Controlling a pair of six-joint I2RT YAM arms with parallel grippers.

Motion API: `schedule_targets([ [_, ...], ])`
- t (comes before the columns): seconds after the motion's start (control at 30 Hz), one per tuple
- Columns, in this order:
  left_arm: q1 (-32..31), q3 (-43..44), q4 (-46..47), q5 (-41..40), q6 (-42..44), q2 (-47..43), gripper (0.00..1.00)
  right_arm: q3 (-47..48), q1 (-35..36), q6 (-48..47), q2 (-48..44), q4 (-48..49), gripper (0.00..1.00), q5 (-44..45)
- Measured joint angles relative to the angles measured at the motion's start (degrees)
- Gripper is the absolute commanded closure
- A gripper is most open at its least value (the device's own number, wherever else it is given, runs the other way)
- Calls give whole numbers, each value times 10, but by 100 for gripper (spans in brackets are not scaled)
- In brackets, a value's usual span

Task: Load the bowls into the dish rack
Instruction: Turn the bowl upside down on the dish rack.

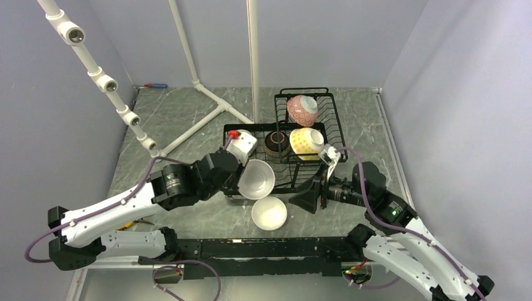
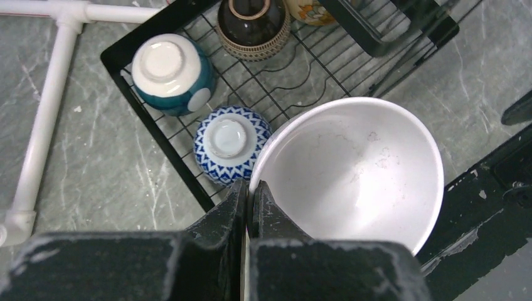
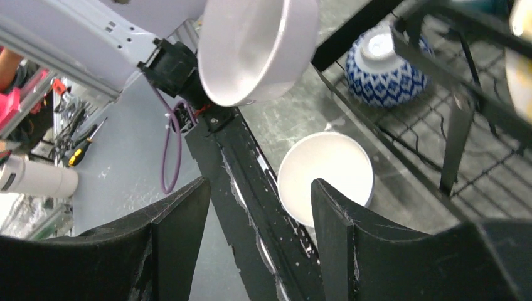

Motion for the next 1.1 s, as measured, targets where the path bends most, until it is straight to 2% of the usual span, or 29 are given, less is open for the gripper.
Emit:
schedule_targets([
  [0.17,49,52,-51,28,-2,7,97,77,0,-83,69,12,36,-51],
  [0.27,83,68,-79,79,-2,21,97,111,0,-141,95,27,36,-77],
  [0.47,158,103,-134,243,5,84,97,121,0,-267,112,42,29,-116],
  [0.53,180,112,-149,302,14,103,97,120,0,-326,114,47,24,-134],
  [0.7,221,135,-189,416,48,129,98,105,0,-515,116,53,20,-190],
  [0.97,232,169,-231,522,107,147,97,114,25,-734,196,36,23,-264],
  [1.1,232,179,-245,551,122,169,97,132,57,-812,259,9,34,-262],
])
